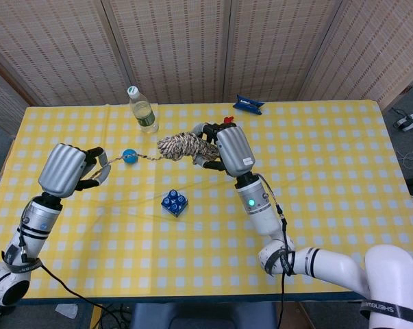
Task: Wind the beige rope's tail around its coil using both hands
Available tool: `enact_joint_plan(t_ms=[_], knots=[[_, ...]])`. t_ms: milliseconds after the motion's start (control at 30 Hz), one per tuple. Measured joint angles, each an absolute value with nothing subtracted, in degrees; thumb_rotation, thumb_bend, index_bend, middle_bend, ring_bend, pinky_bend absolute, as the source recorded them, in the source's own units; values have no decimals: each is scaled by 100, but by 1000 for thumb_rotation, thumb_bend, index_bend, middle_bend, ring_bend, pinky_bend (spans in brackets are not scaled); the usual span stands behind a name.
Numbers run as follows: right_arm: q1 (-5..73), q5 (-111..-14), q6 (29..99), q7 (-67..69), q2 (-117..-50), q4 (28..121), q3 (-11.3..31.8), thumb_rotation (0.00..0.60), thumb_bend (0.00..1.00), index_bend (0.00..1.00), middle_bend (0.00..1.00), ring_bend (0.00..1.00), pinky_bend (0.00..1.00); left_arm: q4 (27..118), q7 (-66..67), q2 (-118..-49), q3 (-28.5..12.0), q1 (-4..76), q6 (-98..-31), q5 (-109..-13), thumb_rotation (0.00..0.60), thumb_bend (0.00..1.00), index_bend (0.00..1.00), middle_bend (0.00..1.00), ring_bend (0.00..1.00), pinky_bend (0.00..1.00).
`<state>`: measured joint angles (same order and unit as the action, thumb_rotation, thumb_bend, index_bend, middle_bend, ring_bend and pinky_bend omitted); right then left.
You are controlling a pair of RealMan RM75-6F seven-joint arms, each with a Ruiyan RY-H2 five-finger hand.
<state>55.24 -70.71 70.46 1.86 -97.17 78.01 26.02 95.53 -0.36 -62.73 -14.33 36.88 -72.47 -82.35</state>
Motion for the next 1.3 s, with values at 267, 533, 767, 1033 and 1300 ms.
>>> enact_joint_plan(t_ms=[267,533,767,1033,1300], knots=[[5761,-6568,6808,-474,-9893,7887,2813,600,410,879,736,567,571,9936,267,-6252,-1458,3847,-7476,-9014,600,438,746,1000,957,1000],[5984,-6203,6572,-997,-10013,7808,2908,600,407,879,736,568,571,10178,312,-6253,-1490,4121,-7349,-9382,599,438,746,1000,956,1000],[6192,-6340,6418,-976,-10118,7571,2885,600,336,880,735,568,571,10331,-40,-6287,-1588,4401,-7038,-9312,600,438,745,1000,954,1000],[6341,-6850,6195,-638,-10197,7327,2579,600,286,887,736,568,571,10422,-442,-6301,-1714,4630,-6692,-8955,600,438,738,1000,947,1000],[6361,-7635,5988,289,-10043,7205,2158,600,257,903,737,568,572,10305,-534,-6235,-1804,4693,-6483,-8515,600,438,729,1000,940,1000]])
